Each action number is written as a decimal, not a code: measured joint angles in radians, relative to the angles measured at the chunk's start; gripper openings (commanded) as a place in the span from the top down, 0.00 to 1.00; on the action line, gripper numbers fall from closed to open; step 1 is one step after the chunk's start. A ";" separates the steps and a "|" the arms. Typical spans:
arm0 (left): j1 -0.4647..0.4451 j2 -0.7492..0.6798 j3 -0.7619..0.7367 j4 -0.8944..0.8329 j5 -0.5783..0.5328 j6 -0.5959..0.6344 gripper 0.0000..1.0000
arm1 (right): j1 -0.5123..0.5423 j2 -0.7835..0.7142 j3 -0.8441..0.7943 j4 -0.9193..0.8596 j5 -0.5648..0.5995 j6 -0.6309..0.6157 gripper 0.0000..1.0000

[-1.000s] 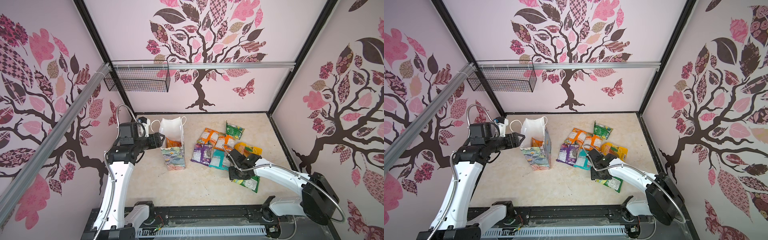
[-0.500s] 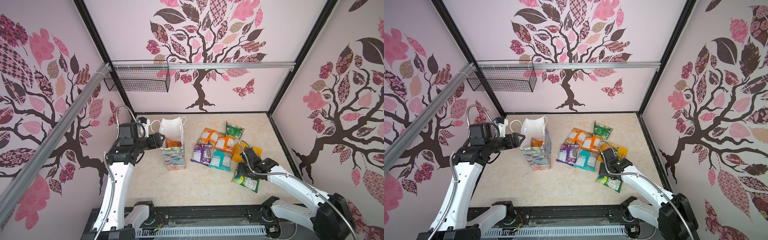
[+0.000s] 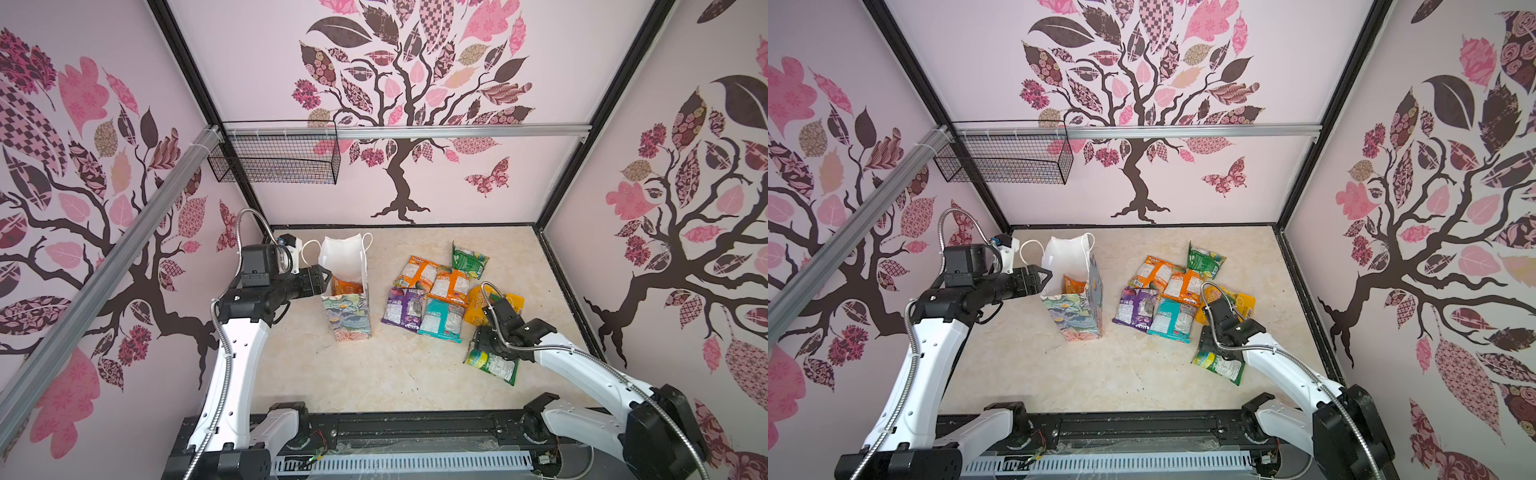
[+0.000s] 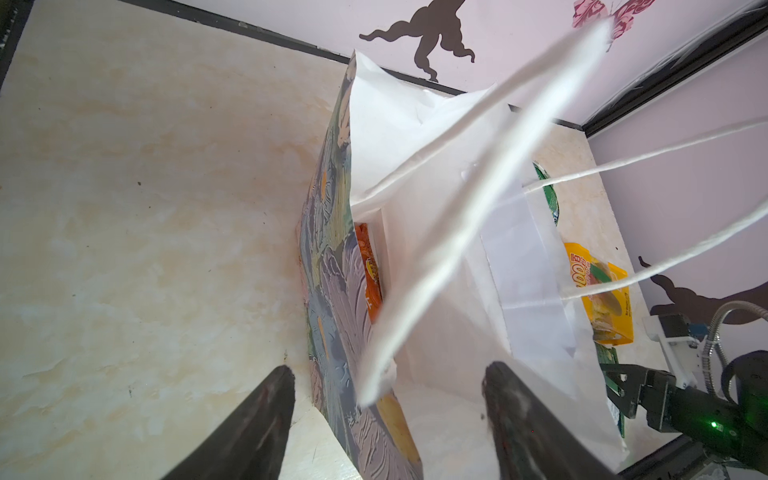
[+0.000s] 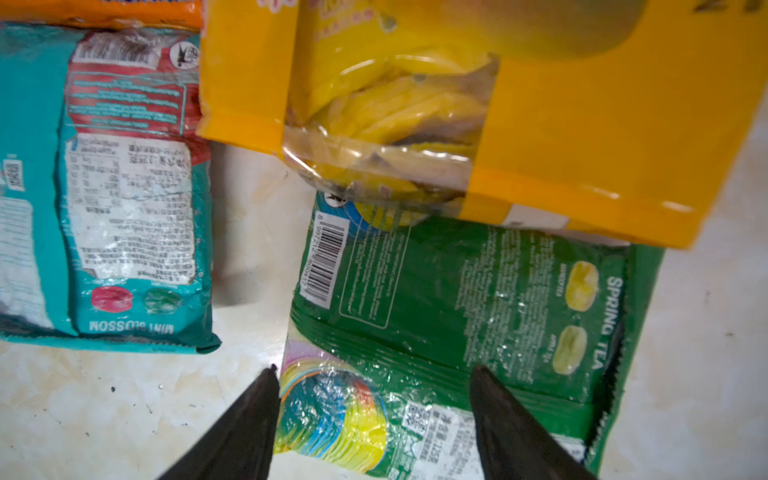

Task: Place the snacks into the paper bag
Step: 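Move the right gripper down over the green Spring Tea candy packet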

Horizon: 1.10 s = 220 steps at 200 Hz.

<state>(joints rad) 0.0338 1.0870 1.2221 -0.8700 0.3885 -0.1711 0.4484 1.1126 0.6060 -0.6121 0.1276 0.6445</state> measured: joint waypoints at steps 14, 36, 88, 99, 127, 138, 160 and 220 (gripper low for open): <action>-0.001 0.002 0.000 0.000 0.001 0.000 0.25 | 0.000 0.019 0.000 0.007 -0.009 -0.015 0.29; -0.002 0.008 0.001 0.000 0.002 0.003 0.25 | 0.000 0.058 0.000 0.014 -0.039 -0.039 0.31; -0.008 0.011 0.001 0.000 0.002 0.010 0.25 | 0.007 0.092 -0.006 0.073 -0.167 -0.063 0.38; -0.008 0.011 0.001 0.000 0.002 0.011 0.25 | 0.031 0.094 -0.014 0.098 -0.196 -0.062 0.38; -0.010 0.011 0.001 0.000 0.001 0.012 0.25 | 0.129 0.115 -0.017 0.157 -0.256 -0.061 0.39; -0.011 0.011 0.001 0.000 0.001 0.013 0.25 | 0.161 0.127 -0.017 0.188 -0.286 -0.055 0.40; -0.010 0.011 0.001 -0.001 0.000 0.014 0.25 | 0.203 0.153 -0.017 0.255 -0.342 -0.039 0.41; -0.011 0.011 0.001 -0.002 -0.001 0.014 0.25 | 0.269 0.315 0.075 0.396 -0.432 -0.037 0.41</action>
<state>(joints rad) 0.0223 1.0985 1.2232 -0.8719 0.3874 -0.1570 0.7170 1.4273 0.6811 -0.2165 -0.3042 0.6079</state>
